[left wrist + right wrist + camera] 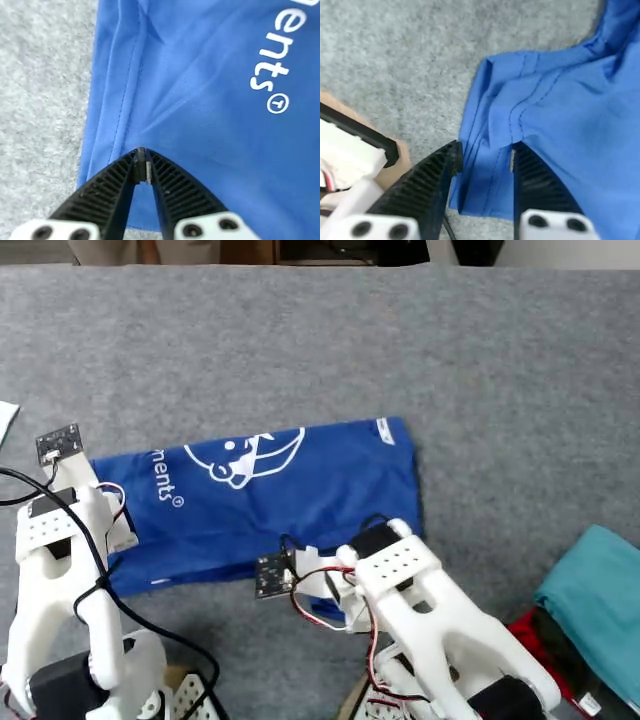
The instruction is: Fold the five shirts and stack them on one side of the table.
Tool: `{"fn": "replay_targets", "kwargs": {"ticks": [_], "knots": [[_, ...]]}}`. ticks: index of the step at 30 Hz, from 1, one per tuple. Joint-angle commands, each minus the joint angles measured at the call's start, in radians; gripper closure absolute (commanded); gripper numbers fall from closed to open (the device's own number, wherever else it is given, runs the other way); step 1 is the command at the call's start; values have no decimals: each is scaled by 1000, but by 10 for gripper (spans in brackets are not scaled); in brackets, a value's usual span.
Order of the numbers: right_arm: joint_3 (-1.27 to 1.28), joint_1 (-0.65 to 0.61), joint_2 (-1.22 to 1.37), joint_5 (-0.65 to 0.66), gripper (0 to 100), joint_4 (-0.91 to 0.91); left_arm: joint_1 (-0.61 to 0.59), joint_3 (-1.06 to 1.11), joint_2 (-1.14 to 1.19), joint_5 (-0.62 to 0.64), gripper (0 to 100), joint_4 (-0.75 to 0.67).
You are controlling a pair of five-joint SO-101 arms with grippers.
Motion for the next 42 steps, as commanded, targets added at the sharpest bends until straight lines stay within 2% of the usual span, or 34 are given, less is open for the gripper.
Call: {"fn": "replay_targets", "kwargs": {"ticks": [1, 12, 17, 21, 27, 31, 37, 42], "knots": [[36, 21, 39, 8, 821, -48, -8, 2, -27, 8, 981, -12], [-1, -56, 209, 8, 830, -78, -8, 14, -27, 8, 981, -11], [-13, -56, 242, -23, 988, -109, -8, 23, -27, 8, 981, -12], [-19, -53, 246, -87, 994, -121, -8, 23, -28, 8, 981, -12], [-48, 87, 225, -98, 995, -109, -8, 23, -28, 5, 980, -12], [-147, 151, 173, -94, 995, 14, -8, 21, -28, 2, 980, -12], [-447, 148, 136, -31, 995, 239, -5, 21, -28, 2, 980, -12], [-642, 154, 246, 60, 995, 331, -2, 20, -28, 2, 980, -12]]}}
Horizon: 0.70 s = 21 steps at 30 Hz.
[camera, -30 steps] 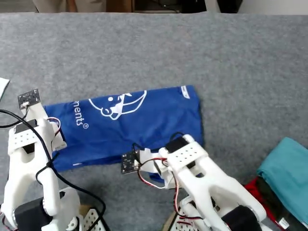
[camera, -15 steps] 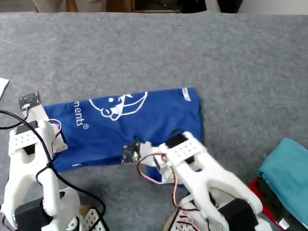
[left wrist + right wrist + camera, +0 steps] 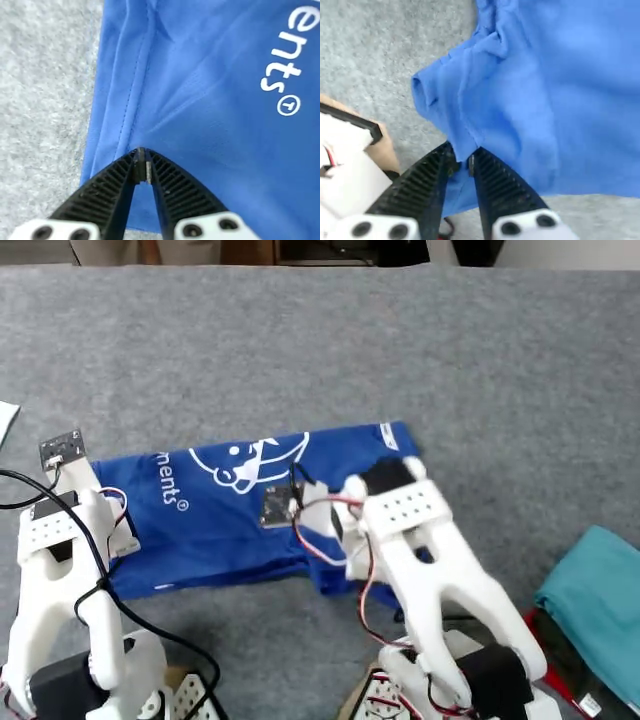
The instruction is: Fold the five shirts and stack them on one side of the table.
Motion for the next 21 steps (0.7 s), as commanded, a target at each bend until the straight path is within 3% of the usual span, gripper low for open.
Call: {"fn": "replay_targets", "kwargs": {"ticks": [1, 11, 21], "knots": [[-162, 24, 91, 61, 995, 32, -2, -8, -28, 2, 980, -12], [-595, 31, 456, 196, 995, 83, -2, 84, -27, 0, 980, -138], [-796, 41, 645, 256, 993, 21, -6, 100, -27, 0, 980, -169]]}}
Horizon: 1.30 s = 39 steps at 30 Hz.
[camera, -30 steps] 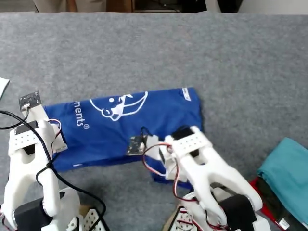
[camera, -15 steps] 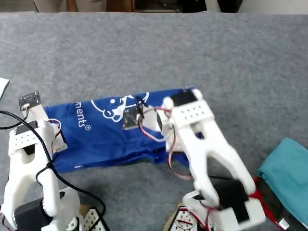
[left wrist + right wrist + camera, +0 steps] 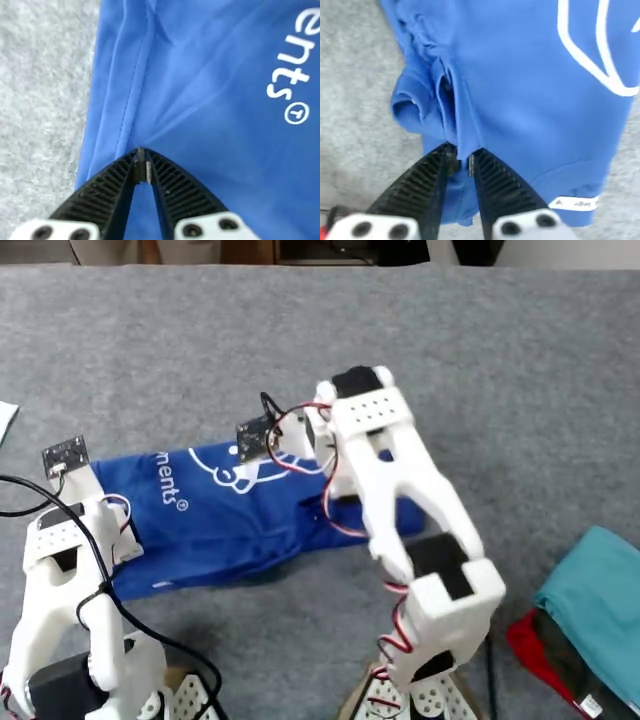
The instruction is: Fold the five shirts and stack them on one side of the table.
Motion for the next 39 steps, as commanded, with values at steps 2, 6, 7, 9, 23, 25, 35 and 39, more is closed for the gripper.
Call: {"fn": "replay_targets", "kwargs": {"ticks": [2, 6, 7, 9, 23, 25, 35, 39], "knots": [[-87, 13, 30, 11, 967, -43, -6, 12, -25, 0, 980, -34], [-91, 13, 19, 6, 758, -32, -6, 12, -25, 0, 980, -32], [-91, 13, 2, 5, 708, -26, -6, 12, -25, 0, 980, -32], [-88, 15, -48, 0, 643, -25, -6, 12, -25, 0, 980, -32], [249, 31, -481, -98, 946, 81, -6, 12, -25, 0, 980, -32], [340, 31, -526, -129, 994, 46, -6, 12, -27, 0, 980, -32], [397, 159, -596, -358, 992, -55, -28, -285, -28, 9, 980, 288], [412, 262, -596, -384, 992, -78, -28, -486, -12, -58, 944, 463]]}}
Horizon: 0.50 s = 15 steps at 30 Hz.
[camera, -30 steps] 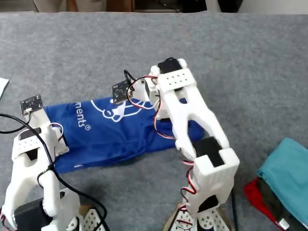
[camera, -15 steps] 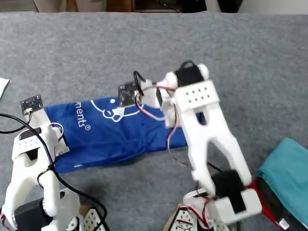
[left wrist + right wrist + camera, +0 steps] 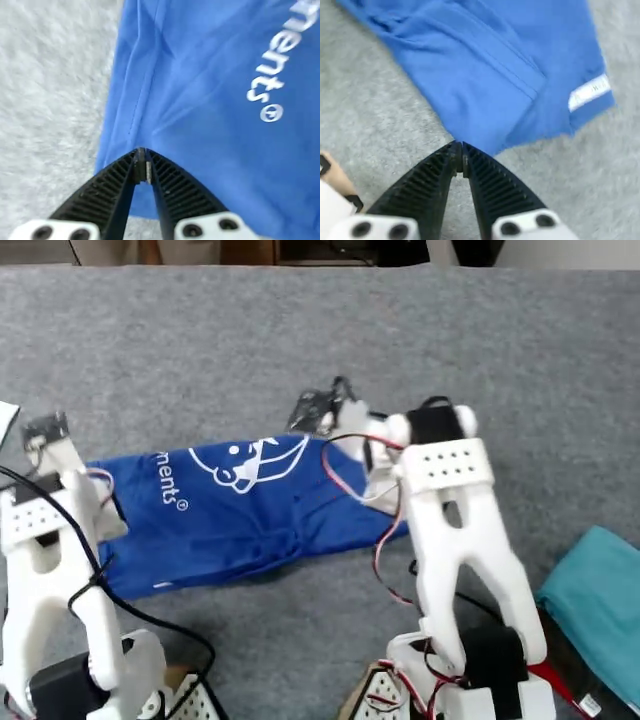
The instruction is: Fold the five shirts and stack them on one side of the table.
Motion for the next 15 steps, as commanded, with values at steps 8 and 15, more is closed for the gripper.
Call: {"fn": "replay_targets", "kwargs": {"ticks": [8, 15], "knots": [[62, 211, -45, -14, 992, -6, -141, -555, 337, -203, 873, 331], [61, 220, -45, -14, 992, 38, -258, -856, 707, -350, 871, 419]]}}
